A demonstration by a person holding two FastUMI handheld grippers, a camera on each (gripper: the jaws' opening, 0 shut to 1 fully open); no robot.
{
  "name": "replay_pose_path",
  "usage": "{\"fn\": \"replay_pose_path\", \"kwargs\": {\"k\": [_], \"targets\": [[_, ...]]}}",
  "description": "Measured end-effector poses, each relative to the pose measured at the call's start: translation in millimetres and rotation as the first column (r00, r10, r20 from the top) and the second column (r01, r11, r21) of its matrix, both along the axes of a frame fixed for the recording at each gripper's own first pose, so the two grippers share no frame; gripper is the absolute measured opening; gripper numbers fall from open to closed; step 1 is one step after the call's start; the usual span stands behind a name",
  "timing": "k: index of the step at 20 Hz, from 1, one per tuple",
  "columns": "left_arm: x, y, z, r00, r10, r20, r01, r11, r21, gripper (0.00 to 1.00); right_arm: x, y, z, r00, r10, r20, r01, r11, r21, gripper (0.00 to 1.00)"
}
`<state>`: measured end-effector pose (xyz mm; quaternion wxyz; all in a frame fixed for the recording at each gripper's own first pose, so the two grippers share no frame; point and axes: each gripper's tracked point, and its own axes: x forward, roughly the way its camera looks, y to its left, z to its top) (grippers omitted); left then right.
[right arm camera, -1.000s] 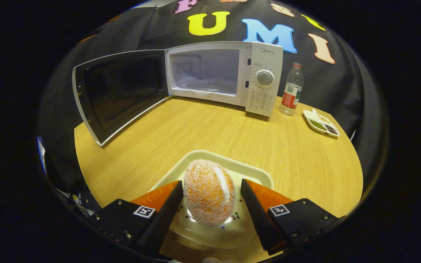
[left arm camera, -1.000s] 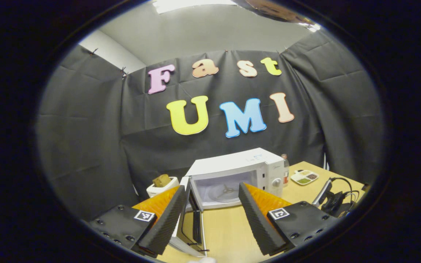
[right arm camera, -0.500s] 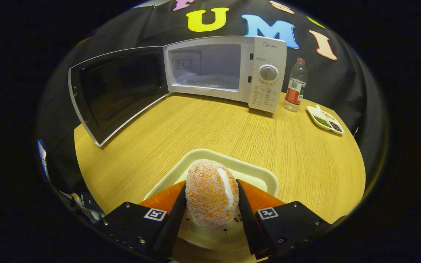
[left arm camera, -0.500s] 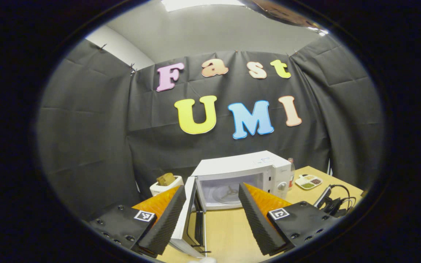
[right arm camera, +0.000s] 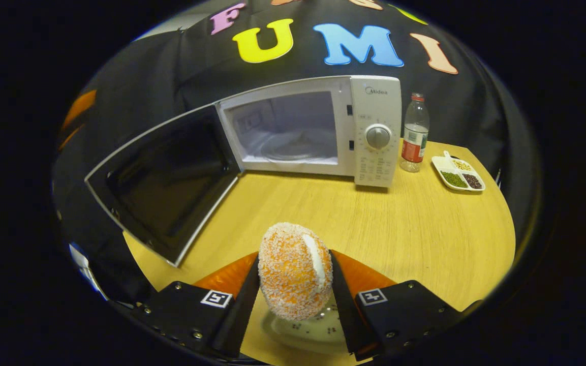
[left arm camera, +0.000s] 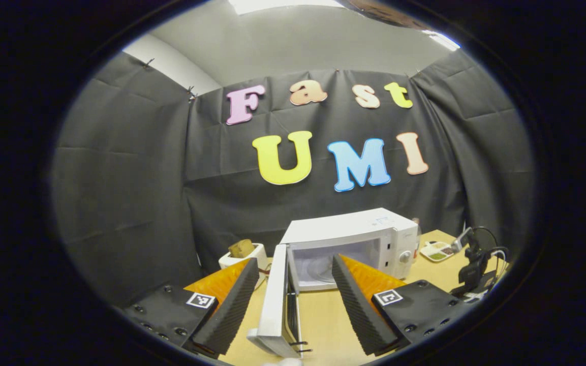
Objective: Open the microwave oven with the left hand, put the food in, and close the microwave oven.
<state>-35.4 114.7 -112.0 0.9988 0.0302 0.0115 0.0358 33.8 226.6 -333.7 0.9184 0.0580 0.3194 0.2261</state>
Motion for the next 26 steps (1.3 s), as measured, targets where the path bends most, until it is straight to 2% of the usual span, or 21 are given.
{"fn": "replay_pose_path", "kwargs": {"k": [2, 5, 11, 12, 16, 19, 21, 24, 26], "targets": [[3.7, 8.8, -0.4, 1.0, 0.007, 0.003, -0.007, 1.0, -0.01, 0.99, 27.9, 26.4, 20.3, 0.999, -0.023, 0.026, 0.022, 0.998, 0.053, 0.75], [7.2, 18.0, -3.6, 1.0, 0.006, 0.006, -0.006, 1.0, -0.024, 0.99, 74.7, 54.4, 34.7, 0.995, -0.068, 0.068, 0.062, 0.995, 0.077, 0.75], [17.2, 18.1, -14.5, 1.0, -0.026, -0.015, 0.026, 1.0, -0.015, 1.0, 170.4, 98.9, 19.3, 0.97, -0.212, 0.116, 0.202, 0.975, 0.097, 0.75], [20.2, 18.6, -15.5, 0.999, -0.034, -0.018, 0.033, 0.999, -0.016, 0.98, 186.2, 102.8, 15.5, 0.961, -0.253, 0.111, 0.241, 0.964, 0.112, 0.75], [29.5, 21.6, -24.4, 0.999, -0.037, -0.038, 0.036, 0.999, -0.02, 1.0, 234.9, 111.6, 8.6, 0.917, -0.388, 0.097, 0.37, 0.915, 0.163, 0.75], [31.4, 20.3, -26.7, 0.998, -0.041, -0.047, 0.041, 0.999, -0.007, 1.0, 268.0, 110.4, 3.6, 0.871, -0.486, 0.068, 0.464, 0.862, 0.205, 0.75], [32.6, 16.8, -30.8, 0.997, -0.049, -0.062, 0.049, 0.999, -0.008, 1.0, 285.6, 108.4, 8.2, 0.839, -0.542, 0.043, 0.513, 0.815, 0.271, 0.75], [35.1, 15.2, -29.2, 0.996, -0.049, -0.07, 0.05, 0.999, 0.013, 0.99, 301.2, 117.5, 9.0, 0.812, -0.583, 0.007, 0.548, 0.767, 0.335, 0.75], [36.0, 15.2, -26.5, 0.996, -0.049, -0.068, 0.051, 0.998, 0.028, 0.99, 308.6, 118.9, 3.6, 0.801, -0.599, 0.016, 0.56, 0.759, 0.332, 0.75]]}}
